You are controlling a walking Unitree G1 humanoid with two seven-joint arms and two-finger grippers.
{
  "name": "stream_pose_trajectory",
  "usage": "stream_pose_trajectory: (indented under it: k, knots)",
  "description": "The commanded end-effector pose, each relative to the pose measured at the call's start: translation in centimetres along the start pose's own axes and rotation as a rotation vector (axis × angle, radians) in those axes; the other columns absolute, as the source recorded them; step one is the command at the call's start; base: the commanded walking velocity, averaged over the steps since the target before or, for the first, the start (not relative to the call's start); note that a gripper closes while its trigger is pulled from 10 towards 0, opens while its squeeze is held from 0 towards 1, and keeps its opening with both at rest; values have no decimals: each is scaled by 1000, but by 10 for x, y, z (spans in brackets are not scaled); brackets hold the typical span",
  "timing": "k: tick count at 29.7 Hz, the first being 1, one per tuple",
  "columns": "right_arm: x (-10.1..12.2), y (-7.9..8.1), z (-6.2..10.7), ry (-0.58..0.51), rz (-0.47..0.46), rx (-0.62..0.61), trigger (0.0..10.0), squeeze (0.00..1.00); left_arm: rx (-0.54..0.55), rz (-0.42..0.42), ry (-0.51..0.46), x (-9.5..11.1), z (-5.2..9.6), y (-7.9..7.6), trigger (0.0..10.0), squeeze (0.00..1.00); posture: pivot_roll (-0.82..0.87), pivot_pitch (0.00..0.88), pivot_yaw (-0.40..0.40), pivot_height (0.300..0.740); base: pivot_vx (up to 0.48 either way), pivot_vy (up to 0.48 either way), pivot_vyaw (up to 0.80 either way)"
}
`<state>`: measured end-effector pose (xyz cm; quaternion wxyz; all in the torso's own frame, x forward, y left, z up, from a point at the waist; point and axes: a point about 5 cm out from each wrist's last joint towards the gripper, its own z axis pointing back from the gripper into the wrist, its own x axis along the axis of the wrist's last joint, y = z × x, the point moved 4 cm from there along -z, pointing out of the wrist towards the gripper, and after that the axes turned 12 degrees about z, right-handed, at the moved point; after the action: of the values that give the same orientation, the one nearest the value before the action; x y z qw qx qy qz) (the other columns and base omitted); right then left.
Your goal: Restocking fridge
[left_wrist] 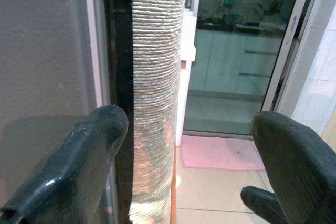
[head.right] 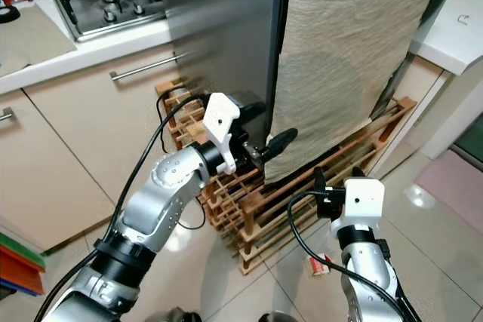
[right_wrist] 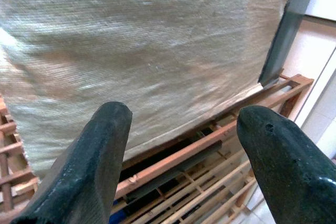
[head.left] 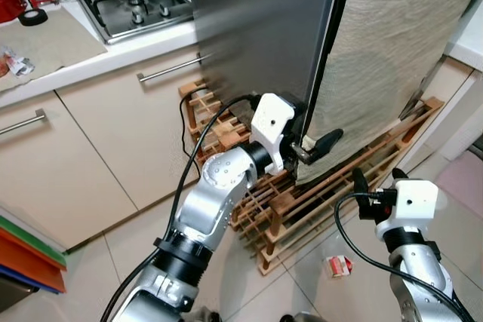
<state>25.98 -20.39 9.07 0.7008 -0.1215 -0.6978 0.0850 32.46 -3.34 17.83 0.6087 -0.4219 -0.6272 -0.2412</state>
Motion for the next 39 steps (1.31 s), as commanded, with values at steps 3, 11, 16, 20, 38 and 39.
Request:
stream_pose_trajectory:
  k: [3,11,16,20,38,39]
  knots:
    - [0,0,2,11,-9,3,10000,12,-11,-34,3,1,-8,-4,10000,0,-60,57,18,740,0,0,0]
    - [-2,-2,5,26,-6,3,10000,12,13,-46,18,-2,-12,0,10000,0,-63,63,20,740,0,0,0]
    - [-2,-2,4,27,-8,6,10000,12,37,-74,63,-11,-19,-1,10000,0,-60,65,19,740,0,0,0]
    - [0,0,4,23,-10,13,10000,12,2,-74,89,-19,-26,-13,10000,0,-62,65,19,740,0,0,0]
    - [2,-2,1,17,-8,17,10000,12,26,13,98,-12,-43,-14,10000,0,-63,75,19,740,0,0,0]
    - [2,-2,1,17,-8,17,10000,12,33,15,100,-13,-41,-11,10000,0,-60,75,17,740,0,0,0]
